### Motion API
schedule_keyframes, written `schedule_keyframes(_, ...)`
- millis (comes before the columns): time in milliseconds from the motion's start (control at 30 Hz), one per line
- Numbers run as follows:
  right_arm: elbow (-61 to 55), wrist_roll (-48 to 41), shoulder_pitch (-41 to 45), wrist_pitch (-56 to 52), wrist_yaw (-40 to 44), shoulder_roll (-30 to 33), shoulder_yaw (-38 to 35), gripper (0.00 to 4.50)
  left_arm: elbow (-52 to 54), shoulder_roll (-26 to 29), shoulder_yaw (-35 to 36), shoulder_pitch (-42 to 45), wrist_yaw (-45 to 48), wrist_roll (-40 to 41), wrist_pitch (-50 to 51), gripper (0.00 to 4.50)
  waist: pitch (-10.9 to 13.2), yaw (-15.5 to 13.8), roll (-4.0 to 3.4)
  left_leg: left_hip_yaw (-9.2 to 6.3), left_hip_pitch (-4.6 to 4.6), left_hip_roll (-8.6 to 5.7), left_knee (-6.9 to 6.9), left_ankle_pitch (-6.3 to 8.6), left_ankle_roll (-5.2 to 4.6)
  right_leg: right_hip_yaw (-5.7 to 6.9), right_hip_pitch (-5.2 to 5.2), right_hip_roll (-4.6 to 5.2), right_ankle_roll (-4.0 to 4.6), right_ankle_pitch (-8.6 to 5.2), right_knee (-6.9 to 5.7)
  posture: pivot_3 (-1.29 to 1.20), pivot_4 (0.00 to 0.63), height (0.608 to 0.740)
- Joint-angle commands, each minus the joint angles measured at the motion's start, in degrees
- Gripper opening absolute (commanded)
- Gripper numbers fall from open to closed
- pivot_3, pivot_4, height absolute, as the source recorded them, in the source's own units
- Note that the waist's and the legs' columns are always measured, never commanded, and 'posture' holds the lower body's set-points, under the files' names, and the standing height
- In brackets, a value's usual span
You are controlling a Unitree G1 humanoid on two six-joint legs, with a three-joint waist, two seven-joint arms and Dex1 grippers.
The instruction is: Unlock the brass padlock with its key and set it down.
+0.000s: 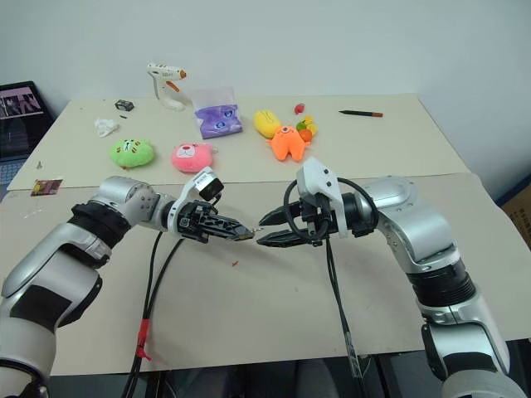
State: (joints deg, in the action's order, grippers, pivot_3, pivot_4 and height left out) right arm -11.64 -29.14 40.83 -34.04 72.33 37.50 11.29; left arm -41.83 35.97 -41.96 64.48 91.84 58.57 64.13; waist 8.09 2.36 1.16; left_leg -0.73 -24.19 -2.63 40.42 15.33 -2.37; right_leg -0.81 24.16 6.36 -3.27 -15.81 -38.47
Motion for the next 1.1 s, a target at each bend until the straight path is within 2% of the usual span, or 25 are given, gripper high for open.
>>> schedule_keyframes(33,-0.22,-0.26,1.63,0.61,-0.39,-0.71,-0.84,2.12,0.80,0.17,0.35,1.41,0.66,0.91,0.19,0.84,0.00,0.01,0.00,0.00,0.00,0.00,0.00,0.00,0.00,0.00,0.00,0.00,0.00,0.00,-0.01,0.00,0.150,0.740)
schedule_keyframes(867,5.38,3.85,0.47,6.55,-0.41,-6.31,0.83,2.12,0.42,0.91,0.53,3.02,0.66,0.81,1.57,0.84,0.00,0.07,0.00,-0.01,0.01,-0.02,0.01,-0.01,0.02,0.00,0.02,0.00,0.00,0.00,-0.09,0.00,0.150,0.740)
schedule_keyframes(967,5.73,3.96,0.25,6.81,-0.60,-6.69,0.68,1.47,0.45,0.96,0.54,3.12,0.66,0.84,1.64,0.84,0.00,0.08,0.00,-0.01,0.01,-0.02,0.01,-0.01,0.02,0.00,0.02,0.00,0.00,0.00,-0.09,0.00,0.150,0.740)
schedule_keyframes(1067,5.59,4.25,-0.32,7.27,-0.59,-6.83,0.83,0.40,0.43,1.02,0.55,3.21,0.66,0.89,1.68,0.84,0.00,0.08,0.00,-0.01,0.02,-0.03,0.01,-0.01,0.03,0.00,0.03,0.00,0.00,0.00,-0.10,0.00,0.150,0.740)
schedule_keyframes(1100,5.57,4.26,-0.41,7.37,-0.60,-6.86,0.84,0.23,0.39,1.02,0.54,3.23,0.66,0.88,1.68,0.84,0.00,0.08,0.00,-0.01,0.02,-0.03,0.01,-0.01,0.02,0.00,0.03,0.00,0.00,0.00,-0.11,0.00,0.150,0.740)
